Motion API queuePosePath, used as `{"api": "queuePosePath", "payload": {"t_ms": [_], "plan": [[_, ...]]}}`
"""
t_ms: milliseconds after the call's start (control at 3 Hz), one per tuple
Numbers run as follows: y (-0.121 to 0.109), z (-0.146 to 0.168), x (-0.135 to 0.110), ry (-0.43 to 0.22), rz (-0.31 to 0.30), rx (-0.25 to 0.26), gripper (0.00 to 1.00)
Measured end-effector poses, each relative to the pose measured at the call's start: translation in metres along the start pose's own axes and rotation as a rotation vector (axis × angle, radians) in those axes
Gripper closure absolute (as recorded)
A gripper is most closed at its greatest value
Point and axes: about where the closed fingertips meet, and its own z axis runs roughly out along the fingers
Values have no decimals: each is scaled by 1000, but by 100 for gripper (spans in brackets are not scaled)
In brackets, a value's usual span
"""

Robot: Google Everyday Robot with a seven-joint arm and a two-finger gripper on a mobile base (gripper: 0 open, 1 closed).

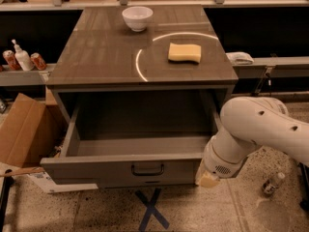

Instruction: Close top drawer

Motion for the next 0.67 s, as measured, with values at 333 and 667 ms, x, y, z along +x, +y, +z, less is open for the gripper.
{"api": "queuePosePath", "payload": {"t_ms": [333,667], "plan": [[-19,9,-12,-44,-18,33,100],[-36,16,-23,-61,-26,46,100]]}}
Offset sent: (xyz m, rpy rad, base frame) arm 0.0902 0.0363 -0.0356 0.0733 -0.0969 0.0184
